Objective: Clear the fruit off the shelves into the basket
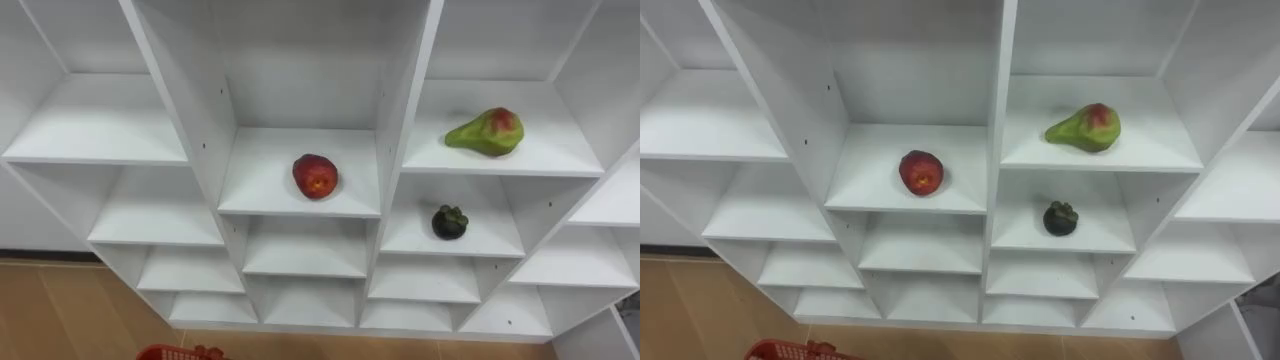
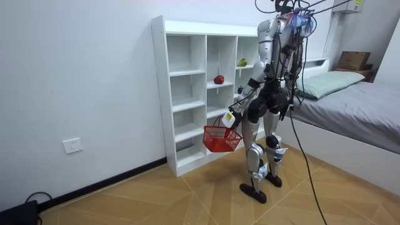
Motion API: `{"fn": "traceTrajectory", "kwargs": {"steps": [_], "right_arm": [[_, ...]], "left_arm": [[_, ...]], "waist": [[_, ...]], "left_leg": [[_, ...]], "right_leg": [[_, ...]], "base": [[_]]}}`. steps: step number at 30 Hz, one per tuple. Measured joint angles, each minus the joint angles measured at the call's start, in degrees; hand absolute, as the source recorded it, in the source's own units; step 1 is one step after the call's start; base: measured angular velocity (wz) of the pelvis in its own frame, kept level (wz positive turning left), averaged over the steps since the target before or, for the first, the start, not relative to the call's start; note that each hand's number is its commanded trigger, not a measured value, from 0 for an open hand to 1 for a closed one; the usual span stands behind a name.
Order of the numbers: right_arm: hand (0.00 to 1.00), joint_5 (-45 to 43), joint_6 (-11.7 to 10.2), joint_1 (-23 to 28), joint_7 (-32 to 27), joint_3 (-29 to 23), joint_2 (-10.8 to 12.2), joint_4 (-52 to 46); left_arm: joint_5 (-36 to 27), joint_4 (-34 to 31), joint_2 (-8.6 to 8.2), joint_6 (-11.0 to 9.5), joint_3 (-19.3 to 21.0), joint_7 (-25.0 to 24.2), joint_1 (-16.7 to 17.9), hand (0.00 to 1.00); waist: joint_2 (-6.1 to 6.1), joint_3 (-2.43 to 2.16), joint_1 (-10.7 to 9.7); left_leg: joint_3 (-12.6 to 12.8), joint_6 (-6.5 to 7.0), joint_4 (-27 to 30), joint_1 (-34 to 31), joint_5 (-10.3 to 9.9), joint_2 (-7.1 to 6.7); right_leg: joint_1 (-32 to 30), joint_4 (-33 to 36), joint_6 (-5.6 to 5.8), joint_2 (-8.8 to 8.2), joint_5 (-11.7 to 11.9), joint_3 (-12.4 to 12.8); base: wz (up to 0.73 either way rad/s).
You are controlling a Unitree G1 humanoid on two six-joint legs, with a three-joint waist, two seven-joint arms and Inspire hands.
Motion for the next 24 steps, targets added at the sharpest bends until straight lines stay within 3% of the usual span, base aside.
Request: {"fn": "traceTrajectory", "kwargs": {"steps": [13,24], "right_arm": [[0.0,0.06,-0.06,0.02,-1.34,0.13,-0.02,-0.19],[0.0,2.46,-2.59,0.29,-3.19,0.16,-0.01,-0.76]], "left_arm": [[-0.14,0.15,0.01,-0.35,-0.14,0.12,-0.02,1.0],[-2.17,3.44,0.05,-2.76,-0.28,0.27,-0.94,1.0]], "waist": [[-0.08,0.07,0.15],[-0.01,0.15,0.15]], "left_leg": [[0.25,0.0,-0.03,0.16,0.0,0.01],[1.64,0.01,-0.15,0.83,-0.01,0.05]], "right_leg": [[0.11,0.43,0.01,0.0,0.01,0.0],[-0.06,0.72,0.22,0.0,0.06,1.66]], "base": [[0.0],[-0.05]]}}
